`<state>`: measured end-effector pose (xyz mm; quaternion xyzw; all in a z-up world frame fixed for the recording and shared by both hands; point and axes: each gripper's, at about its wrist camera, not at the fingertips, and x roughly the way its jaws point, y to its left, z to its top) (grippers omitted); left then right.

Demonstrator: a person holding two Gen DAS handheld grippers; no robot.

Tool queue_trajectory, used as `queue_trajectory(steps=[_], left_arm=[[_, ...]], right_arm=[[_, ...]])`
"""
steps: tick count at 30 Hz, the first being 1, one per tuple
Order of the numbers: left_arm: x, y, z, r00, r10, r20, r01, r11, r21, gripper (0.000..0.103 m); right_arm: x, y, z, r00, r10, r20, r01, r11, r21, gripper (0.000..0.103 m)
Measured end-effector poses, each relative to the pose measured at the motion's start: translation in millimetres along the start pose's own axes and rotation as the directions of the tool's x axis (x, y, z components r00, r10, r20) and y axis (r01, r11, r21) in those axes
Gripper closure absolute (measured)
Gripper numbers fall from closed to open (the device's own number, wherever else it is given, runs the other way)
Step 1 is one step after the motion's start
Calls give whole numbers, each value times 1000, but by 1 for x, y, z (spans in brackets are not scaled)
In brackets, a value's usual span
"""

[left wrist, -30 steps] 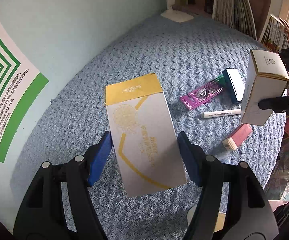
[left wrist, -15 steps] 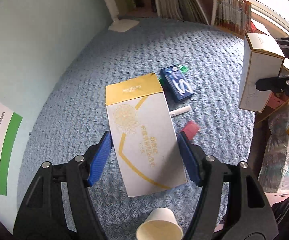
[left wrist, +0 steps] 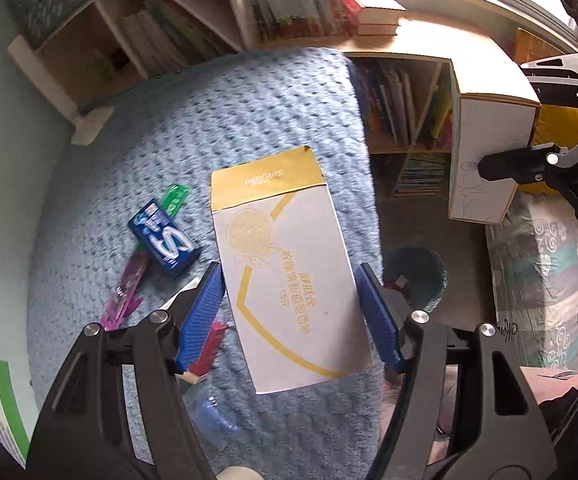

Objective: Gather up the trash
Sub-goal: 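Lift both held boxes and carry them over the teal bin, then open both grippers to drop the boxes into the teal bin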

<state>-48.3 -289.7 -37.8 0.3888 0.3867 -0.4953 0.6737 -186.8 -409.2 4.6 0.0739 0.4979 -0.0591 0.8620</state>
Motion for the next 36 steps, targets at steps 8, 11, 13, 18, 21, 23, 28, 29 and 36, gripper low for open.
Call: queue_trajectory(steps=[8,11,13,18,21,23,28,29,36], left_arm=[[23,-79,23,994,-109,-31,113,981,160,39],[35,-105,27,989,-137,-57,146,968,205,39],[44,-118,29,985,-151,-79,165,960,227,39],[64,-147,28,976,-170,-138,202,939,277,39],[78,-158,27,968,-183,-172,227,931,287,39],[89,-164,25,966,-171,-194,224,928,297,39],[118,-181,20,953,-166,-254,245,915,320,39],[124,-184,18,950,-165,-266,249,913,323,39],[158,-206,11,927,-175,-331,287,900,329,39]], right_arm=[[-16,-40,-63,998,-59,-30,64,983,173,54],[-16,-52,-87,997,-68,-41,76,968,238,54],[-17,-58,-104,996,-72,-47,82,957,278,54],[-9,-70,-137,996,-65,-59,82,928,364,53],[-1,-76,-154,996,-56,-69,79,911,404,53],[4,-81,-164,996,-51,-75,79,899,431,53],[20,-91,-186,995,-31,-91,72,867,493,53],[24,-92,-190,995,-26,-96,71,863,501,53],[50,-96,-212,992,10,-124,60,837,544,53]])
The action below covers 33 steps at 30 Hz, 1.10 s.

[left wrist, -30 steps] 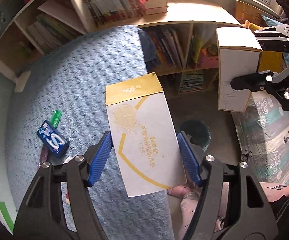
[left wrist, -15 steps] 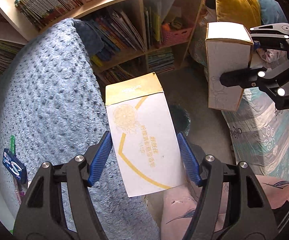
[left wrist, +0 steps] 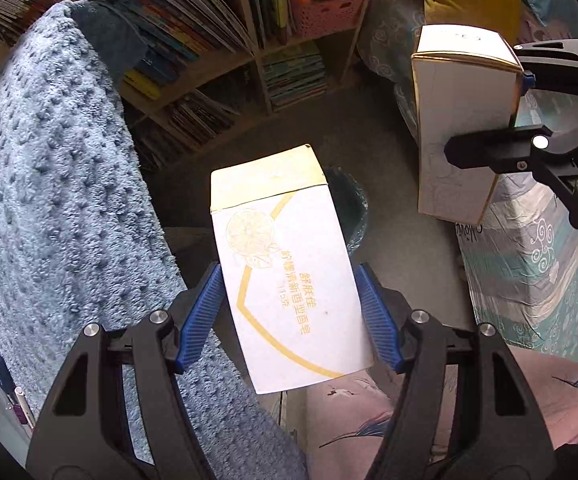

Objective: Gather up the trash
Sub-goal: 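Open both grippers to drop the boxes into the teal bin, then bring both open tools back over the blanket toward the remaining items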

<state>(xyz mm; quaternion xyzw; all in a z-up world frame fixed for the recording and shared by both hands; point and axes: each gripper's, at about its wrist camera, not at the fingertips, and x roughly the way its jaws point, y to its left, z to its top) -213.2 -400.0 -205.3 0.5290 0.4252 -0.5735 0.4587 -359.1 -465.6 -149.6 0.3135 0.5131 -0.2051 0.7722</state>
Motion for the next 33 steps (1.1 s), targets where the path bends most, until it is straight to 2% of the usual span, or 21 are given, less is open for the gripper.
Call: queue_trajectory(steps=[9,10,11,12,13,21,33], left_arm=[[32,-6,13,999,-10,-52,10,1000,1,37],[35,-8,15,998,-10,-58,10,1000,3,34],[38,-9,17,998,-2,-64,2,1000,6,24],[41,-11,19,998,11,-61,-10,1000,11,14],[43,-12,20,998,18,-62,-16,1000,19,12],[49,-16,23,997,11,-75,-8,999,47,11],[37,-12,23,998,15,-58,-14,1000,22,11]], right_arm=[[23,-14,1,1000,1,-15,-1,999,46,50],[23,-16,2,1000,4,-13,-3,999,52,46],[25,-18,3,1000,5,-13,-5,998,59,37],[26,-21,3,1000,0,-15,1,998,62,35],[27,-24,4,1000,-2,-20,3,998,66,35],[22,-34,6,1000,-8,-26,10,997,79,35],[21,-38,7,999,-3,-40,6,997,73,34]])
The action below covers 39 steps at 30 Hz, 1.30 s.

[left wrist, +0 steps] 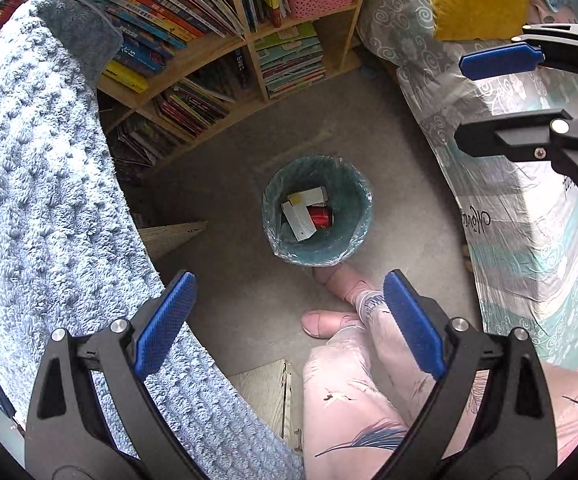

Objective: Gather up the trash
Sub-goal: 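Bring both open tools back over the blanket toward the remaining items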

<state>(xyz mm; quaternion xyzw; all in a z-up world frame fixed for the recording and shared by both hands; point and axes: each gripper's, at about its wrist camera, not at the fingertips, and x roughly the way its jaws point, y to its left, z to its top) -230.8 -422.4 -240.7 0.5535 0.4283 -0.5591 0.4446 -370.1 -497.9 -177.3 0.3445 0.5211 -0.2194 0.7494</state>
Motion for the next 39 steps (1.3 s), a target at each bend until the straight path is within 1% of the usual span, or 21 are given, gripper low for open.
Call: queue_trajectory(steps=[4,7,8,9,12,16,18,19,21,24,27,31,34,39], left_arm=[[-7,2,-3,1000,3,17,-3,1000,-9,11],[-18,6,-7,999,-1,39,2,999,-33,11],[-22,9,-9,999,-4,48,6,999,-41,11],[-27,11,-11,998,-4,59,7,999,-51,11],[-38,20,-21,996,-6,84,12,997,-71,9],[-54,32,-35,995,28,94,-18,995,-99,9],[-67,37,-44,992,47,114,-33,993,-114,9],[-75,41,-50,990,59,129,-42,991,-126,9],[-90,48,-61,982,88,167,-63,987,-146,7],[-112,59,-81,971,128,202,-93,980,-179,7],[-134,77,-103,961,168,220,-115,965,-237,7],[-161,103,-138,946,238,221,-160,934,-321,7],[-179,120,-169,934,287,215,-192,907,-376,7],[-201,147,-218,909,373,186,-256,852,-457,7]], right_arm=[[-2,3,2,1000,7,2,-7,1000,-11,34],[-4,8,5,1000,8,4,-8,999,-34,34],[-5,10,6,1000,10,5,-10,999,-42,32],[-7,13,8,1000,9,8,-9,999,-52,27],[-13,23,14,999,28,20,-26,995,-92,25],[-19,40,25,999,35,25,-30,986,-162,24],[-23,50,31,999,41,28,-34,981,-193,24],[-24,55,35,999,46,29,-39,977,-208,24],[-28,66,42,998,50,36,-40,969,-243,19],[-33,87,51,997,62,42,-47,951,-306,18],[-37,110,63,996,73,44,-51,929,-367,17],[-40,144,80,995,93,38,-66,893,-445,17],[-41,175,90,994,107,35,-75,862,-501,15],[-41,226,101,990,138,12,-103,795,-598,15]])
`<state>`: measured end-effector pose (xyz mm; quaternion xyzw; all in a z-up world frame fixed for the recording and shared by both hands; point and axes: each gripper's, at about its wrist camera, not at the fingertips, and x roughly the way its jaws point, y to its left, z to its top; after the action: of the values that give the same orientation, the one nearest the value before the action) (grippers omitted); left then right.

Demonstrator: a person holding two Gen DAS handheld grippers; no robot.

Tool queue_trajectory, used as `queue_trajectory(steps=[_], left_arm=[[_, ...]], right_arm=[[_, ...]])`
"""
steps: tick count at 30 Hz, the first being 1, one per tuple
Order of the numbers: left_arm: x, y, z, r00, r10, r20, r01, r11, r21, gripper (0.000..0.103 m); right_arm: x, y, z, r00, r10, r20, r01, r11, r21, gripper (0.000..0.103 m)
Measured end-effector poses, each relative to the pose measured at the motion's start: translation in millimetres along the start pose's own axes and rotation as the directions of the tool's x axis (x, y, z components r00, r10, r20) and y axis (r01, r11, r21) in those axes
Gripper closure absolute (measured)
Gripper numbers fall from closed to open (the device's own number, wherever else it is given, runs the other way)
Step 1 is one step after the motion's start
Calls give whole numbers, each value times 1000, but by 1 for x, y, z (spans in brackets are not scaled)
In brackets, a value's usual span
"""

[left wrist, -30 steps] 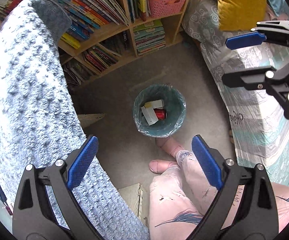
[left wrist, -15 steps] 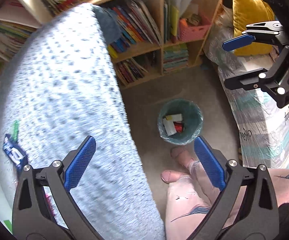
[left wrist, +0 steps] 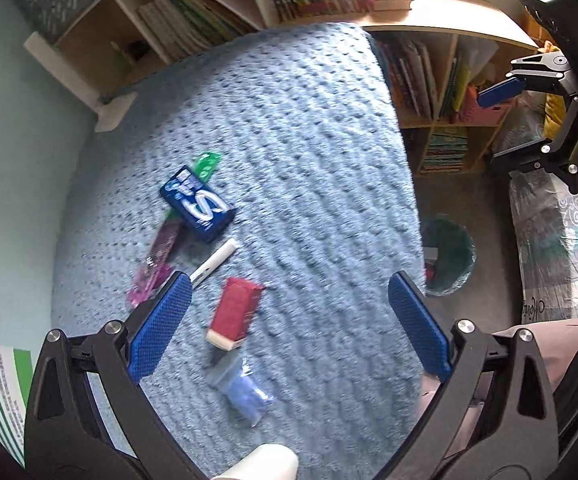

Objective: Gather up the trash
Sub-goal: 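Bring both open tools back over the blanket toward the remaining items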

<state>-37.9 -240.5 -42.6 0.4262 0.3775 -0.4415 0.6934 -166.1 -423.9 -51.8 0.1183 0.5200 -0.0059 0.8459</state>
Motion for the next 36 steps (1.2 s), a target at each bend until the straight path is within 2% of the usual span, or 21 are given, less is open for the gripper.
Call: queue_trajectory(steps=[7,13,18,27,36], left_arm=[[-14,54,-35,994,111,-11,-111,992,-66,7],[-22,89,-61,987,160,-28,-162,977,-135,7],[-20,107,-75,985,168,-43,-173,971,-166,7],[-3,128,-87,987,151,-52,-157,972,-172,7],[32,157,-83,992,111,-68,-119,984,-131,7]], right_arm=[[18,55,51,999,47,-19,-49,986,-158,15],[34,92,81,997,72,-34,-78,969,-236,15],[41,113,96,994,99,-51,-109,957,-270,15],[58,133,110,995,68,-70,-86,950,-300,15],[94,132,145,994,39,-104,-64,966,-251,15]])
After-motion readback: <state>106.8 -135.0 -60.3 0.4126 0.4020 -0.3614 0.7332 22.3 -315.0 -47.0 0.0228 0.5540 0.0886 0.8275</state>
